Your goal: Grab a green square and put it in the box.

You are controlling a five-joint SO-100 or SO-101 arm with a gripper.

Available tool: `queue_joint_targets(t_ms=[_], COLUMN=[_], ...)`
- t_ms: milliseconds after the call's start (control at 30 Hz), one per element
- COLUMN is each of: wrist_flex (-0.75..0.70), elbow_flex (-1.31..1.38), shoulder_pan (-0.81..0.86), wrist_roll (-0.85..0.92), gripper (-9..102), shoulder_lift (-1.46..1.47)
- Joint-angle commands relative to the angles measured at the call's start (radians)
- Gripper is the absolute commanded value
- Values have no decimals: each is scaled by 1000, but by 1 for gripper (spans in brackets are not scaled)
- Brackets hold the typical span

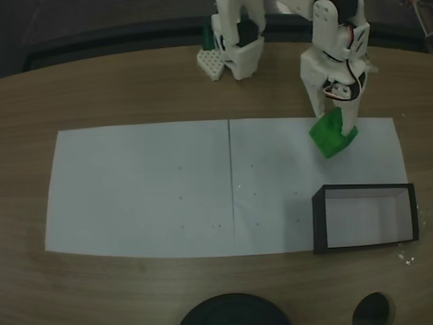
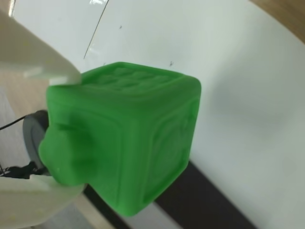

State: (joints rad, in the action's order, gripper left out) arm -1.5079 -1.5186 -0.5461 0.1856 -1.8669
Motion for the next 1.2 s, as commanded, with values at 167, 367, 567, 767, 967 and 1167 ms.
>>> queue_joint_targets(t_ms=[167,367,567,767,967,1167], wrist_flex=[160,276,278,275,261,190], elbow_flex=[331,431,594,696,732,732], shoulder_pan=[6,23,40,54,100,117], wrist_roll=[8,8,6,-48,-140,-117], gripper=[4,4,4,4,26,26], shoulder_lift=[69,287,511,626,627,627])
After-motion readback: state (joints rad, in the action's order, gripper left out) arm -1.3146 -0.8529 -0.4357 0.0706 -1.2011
